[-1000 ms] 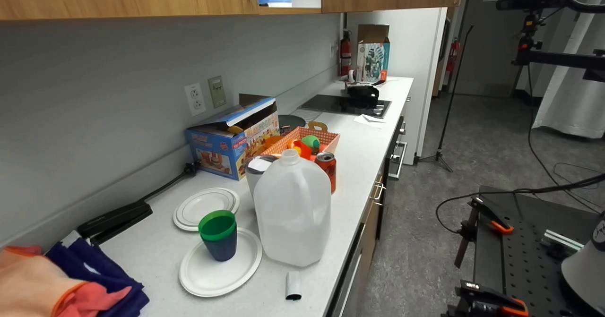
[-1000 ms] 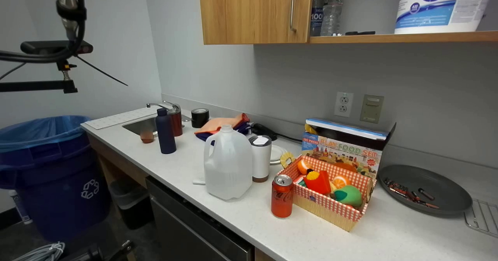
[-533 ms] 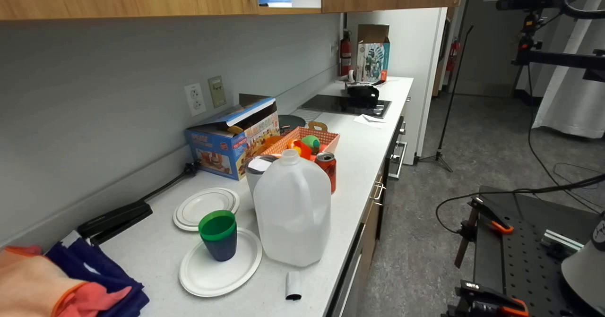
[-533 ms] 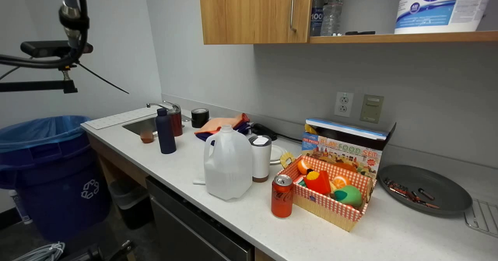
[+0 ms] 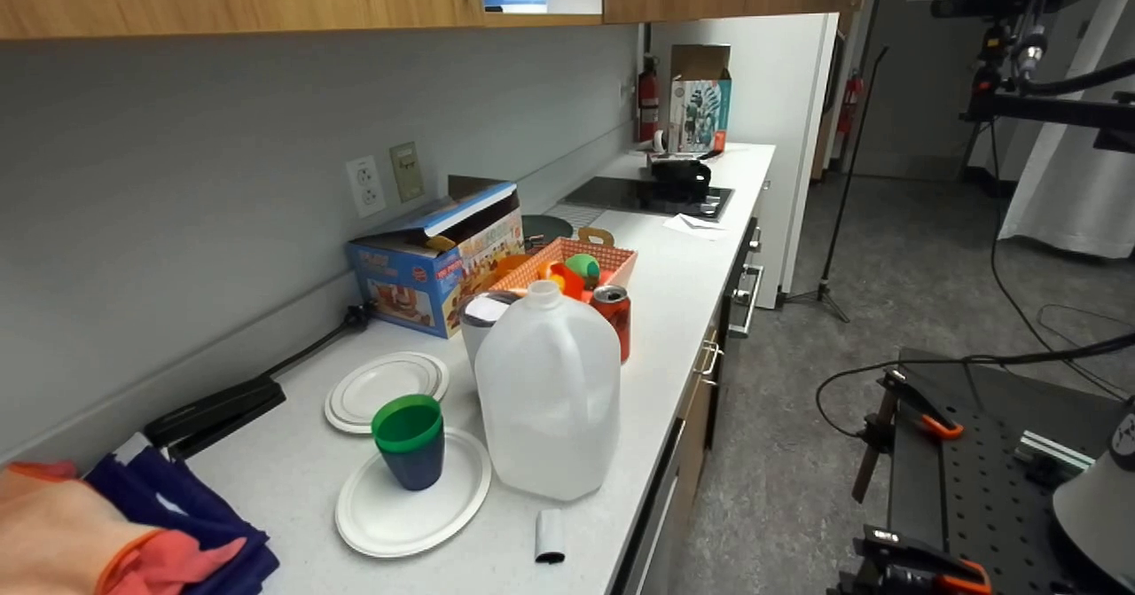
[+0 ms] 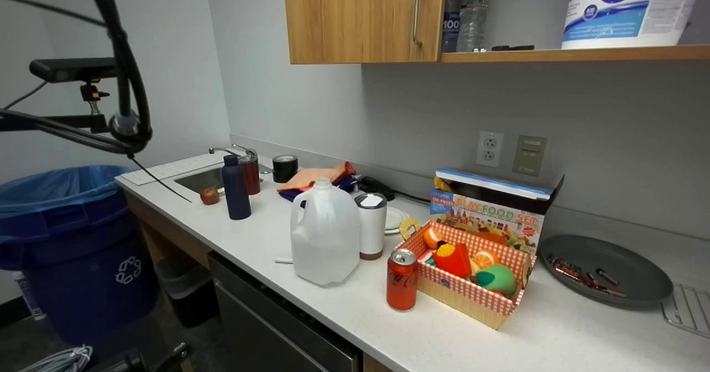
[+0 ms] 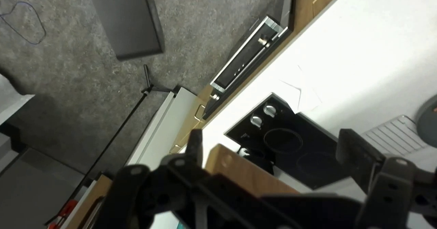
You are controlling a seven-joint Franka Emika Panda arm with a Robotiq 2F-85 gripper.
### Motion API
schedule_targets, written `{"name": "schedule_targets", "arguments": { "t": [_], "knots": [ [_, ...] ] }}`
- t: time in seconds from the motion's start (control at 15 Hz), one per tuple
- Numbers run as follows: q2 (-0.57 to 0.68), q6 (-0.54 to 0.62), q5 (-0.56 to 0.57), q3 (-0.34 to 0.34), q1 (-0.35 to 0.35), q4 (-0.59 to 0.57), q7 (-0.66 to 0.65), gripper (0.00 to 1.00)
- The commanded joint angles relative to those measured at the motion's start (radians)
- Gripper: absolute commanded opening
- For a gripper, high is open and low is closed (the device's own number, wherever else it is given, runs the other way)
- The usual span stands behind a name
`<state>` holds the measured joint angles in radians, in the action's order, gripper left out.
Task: Close the right upper cabinet door.
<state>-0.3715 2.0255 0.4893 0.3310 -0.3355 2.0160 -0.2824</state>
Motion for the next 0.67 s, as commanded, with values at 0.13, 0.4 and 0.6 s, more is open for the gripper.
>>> {"name": "schedule_targets", "arguments": {
  "t": [0.13, 0.4, 0.6],
  "knots": [
    [0.091, 0.07, -0.022, 0.045, -0.052, -0.008, 0.086, 1.0],
    [0.102, 0.072, -0.022, 0.04, -0.051, -0.02, 0.088, 1.0],
    [0.074, 0.177, -0.052, 0.044, -0.052, 0.008, 0.025, 1.0]
  ]
}}
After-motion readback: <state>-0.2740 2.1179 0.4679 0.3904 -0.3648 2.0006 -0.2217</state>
